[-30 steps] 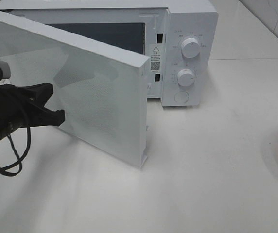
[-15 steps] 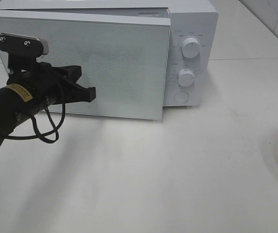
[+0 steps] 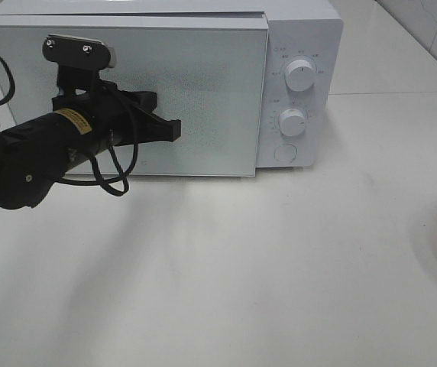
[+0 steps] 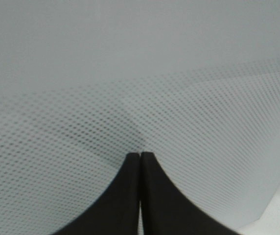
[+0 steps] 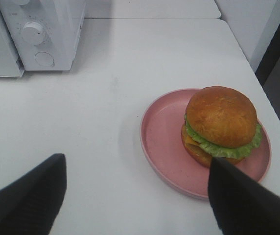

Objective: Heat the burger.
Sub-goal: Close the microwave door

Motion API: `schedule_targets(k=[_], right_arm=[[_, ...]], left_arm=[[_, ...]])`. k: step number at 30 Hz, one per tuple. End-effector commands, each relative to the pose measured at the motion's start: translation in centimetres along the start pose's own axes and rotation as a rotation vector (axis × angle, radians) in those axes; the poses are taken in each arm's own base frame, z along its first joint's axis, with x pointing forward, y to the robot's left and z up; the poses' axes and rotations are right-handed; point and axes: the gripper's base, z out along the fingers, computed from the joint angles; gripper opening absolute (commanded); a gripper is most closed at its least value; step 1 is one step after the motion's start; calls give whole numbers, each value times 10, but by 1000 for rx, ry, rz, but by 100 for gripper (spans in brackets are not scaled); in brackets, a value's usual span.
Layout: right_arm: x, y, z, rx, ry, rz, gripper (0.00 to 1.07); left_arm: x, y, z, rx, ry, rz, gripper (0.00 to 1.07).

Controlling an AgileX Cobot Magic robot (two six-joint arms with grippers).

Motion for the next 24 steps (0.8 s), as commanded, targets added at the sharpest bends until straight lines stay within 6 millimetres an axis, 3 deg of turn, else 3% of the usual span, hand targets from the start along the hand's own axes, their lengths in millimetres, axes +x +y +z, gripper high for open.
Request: schedule_targets(k=[1,5,16,24], right_arm=[[2,0,-3,-1,-30,-8,76],[2,0,-3,-1,-30,-8,76],[2,0,-3,-1,-30,-8,76],[2,0,-3,-1,-30,-8,76]], left_arm=[[-8,-6,14,2,-31,-10,0],[-10,-18,30,29,-36,3,0],[-23,-27,62,44,-55,-9,0],[-30,-33,62,66,-36,3,0]])
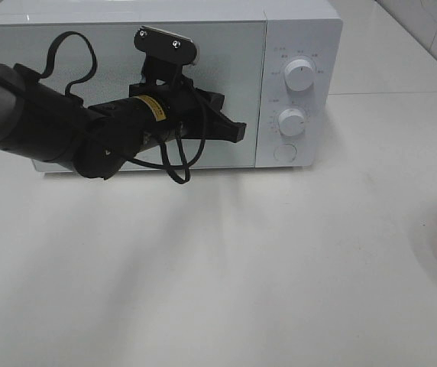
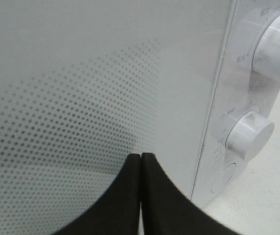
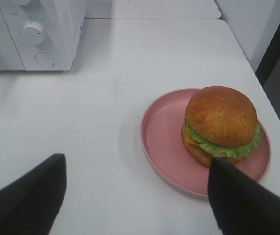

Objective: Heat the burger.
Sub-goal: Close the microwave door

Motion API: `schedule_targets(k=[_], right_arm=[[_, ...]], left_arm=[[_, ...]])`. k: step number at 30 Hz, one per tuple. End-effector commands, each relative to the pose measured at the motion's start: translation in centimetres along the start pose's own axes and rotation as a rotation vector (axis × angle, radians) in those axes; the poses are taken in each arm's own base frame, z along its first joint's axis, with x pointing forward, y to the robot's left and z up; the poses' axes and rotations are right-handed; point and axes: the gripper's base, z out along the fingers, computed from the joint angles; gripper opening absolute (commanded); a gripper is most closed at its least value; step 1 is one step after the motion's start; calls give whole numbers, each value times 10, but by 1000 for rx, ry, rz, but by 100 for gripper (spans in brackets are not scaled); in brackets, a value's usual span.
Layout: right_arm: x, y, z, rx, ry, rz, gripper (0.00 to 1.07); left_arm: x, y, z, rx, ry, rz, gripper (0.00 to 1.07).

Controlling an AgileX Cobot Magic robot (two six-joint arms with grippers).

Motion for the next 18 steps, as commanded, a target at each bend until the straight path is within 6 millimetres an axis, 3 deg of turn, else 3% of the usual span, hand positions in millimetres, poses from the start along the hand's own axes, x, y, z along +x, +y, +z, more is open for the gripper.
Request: schedule_targets(k=[1,9,10,11,12,13,14,15,16,17,18], right_arm=[[2,0,-3,-1,-30,-8,76],[2,0,-3,-1,-30,-8,76],[2,0,-3,-1,-30,-8,76],[2,0,-3,-1,-30,-8,76],[2,0,-3,-1,-30,-8,76],[2,0,-3,-1,-30,-8,76],[2,0,-3,-1,-30,-8,76],[2,0,-3,-1,-30,-8,76],[2,0,-3,-1,-30,-8,76],[2,0,-3,-1,-30,-8,76],[2,0,-3,-1,-30,-8,76]], left_arm=[[-23,15,1,-69,-82,-84,0],[-22,-9,-27,17,86,-24,0],[-21,-14,-35,36,118,-7,8],[-21,-14,-35,36,118,-7,8],[-21,-18,-39,49,136,7,18],[-21,-25,-47,74,163,33,43],[-21,-25,-47,74,163,33,43],[-20,-30,-53,86,188,36,78],[-19,-32,-56,92,210,39,94],[-19,-32,-56,92,210,39,94],[-18,-35,-61,98,263,33,101]])
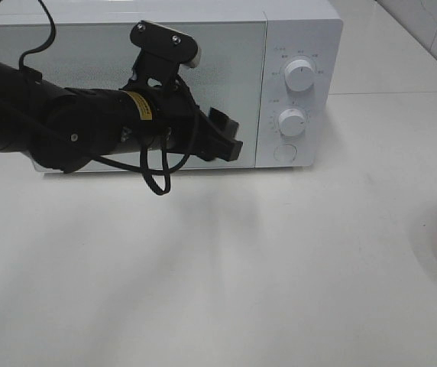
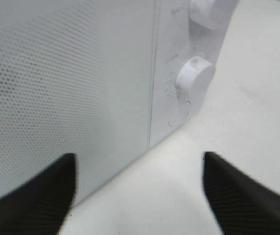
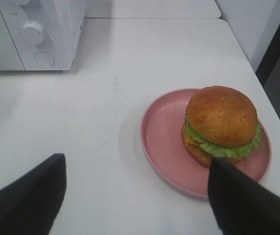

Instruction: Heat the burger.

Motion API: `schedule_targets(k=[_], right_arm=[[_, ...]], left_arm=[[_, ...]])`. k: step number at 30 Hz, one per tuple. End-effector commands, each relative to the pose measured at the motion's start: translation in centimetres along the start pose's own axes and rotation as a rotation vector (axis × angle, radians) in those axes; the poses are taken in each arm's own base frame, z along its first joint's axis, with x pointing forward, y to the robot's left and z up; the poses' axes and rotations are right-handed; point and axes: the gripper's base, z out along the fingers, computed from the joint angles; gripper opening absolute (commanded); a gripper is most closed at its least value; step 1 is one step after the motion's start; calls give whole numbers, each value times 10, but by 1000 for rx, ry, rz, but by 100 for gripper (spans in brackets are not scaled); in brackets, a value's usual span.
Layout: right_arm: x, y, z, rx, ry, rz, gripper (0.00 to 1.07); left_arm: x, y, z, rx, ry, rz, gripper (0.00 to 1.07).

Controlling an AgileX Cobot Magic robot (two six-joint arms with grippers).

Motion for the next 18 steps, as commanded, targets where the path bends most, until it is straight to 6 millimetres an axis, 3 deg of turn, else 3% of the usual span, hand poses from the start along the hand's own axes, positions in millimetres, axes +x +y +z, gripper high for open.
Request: schedule_targets(k=[1,7,18], right_arm=[[2,0,-3,-1,-30,-8,76],[2,0,-3,-1,-30,-8,76],[2,0,-3,-1,-30,-8,76]], left_arm=[[1,-7,-12,18,94,-5,100],[4,-7,-33,25,292,-3,98],[3,-6,-91,38,627,3,98]])
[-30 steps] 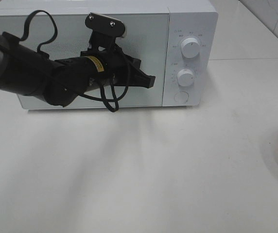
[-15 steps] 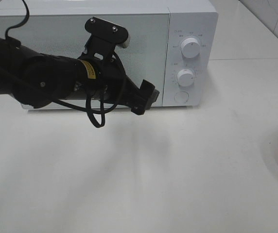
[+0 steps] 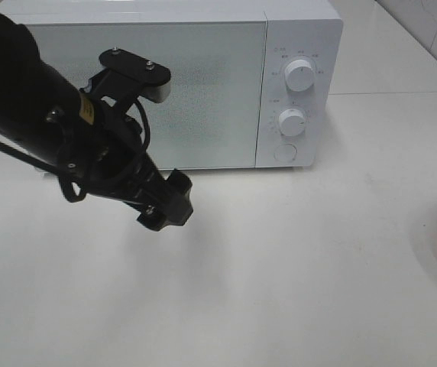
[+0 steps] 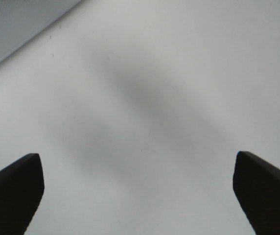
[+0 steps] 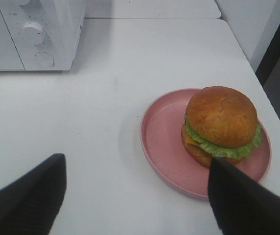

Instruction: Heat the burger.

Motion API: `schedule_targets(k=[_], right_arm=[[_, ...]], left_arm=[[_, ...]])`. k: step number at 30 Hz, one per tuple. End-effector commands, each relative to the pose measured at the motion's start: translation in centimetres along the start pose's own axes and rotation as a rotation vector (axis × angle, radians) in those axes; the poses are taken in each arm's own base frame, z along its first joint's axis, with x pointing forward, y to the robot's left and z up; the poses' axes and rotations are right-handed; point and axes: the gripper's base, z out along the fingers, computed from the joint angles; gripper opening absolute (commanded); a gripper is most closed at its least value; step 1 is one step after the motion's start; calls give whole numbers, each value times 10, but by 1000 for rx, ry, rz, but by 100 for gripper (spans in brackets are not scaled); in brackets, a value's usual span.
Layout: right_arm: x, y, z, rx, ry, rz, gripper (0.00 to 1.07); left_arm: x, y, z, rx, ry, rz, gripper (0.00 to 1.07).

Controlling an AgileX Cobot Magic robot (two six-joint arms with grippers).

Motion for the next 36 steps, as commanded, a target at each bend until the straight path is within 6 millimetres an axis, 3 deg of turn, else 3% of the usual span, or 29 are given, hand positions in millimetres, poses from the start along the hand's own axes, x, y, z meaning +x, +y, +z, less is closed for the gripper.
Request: schedule_targets(k=[1,5,8,10,13,15,16,18,21,26,36], right_arm=[[2,0,-3,-1,-30,-8,76],[2,0,-3,-1,-30,-8,76],[2,0,-3,-1,-30,-8,76],[2,0,-3,-1,-30,-8,76],[2,0,-3,-1,-30,-8,76],[2,0,-3,-1,-30,-8,76],[2,0,-3,-1,-30,-8,76],[2,0,-3,-1,-30,-8,76],[2,0,-3,-1,-30,-8,76],[2,0,-3,-1,-30,-8,76],[2,0,-3,-1,-30,-8,76]], left_arm=[[9,-2,-15,9,76,-6,98],[13,3,-28,9,101,-33,98],[18,18,-41,9,129,-119,98],[29,48,-60,14,172,-252,98],[33,58,-64,12,183,-285,98],[45,82,-80,-2,194,-366,98],[45,82,-80,-2,194,-366,98],[63,109,-103,-44,206,-475,98],[78,122,-120,-76,218,-532,98],[92,126,-140,-128,155,-604,98],[135,95,-155,-199,95,-579,98]])
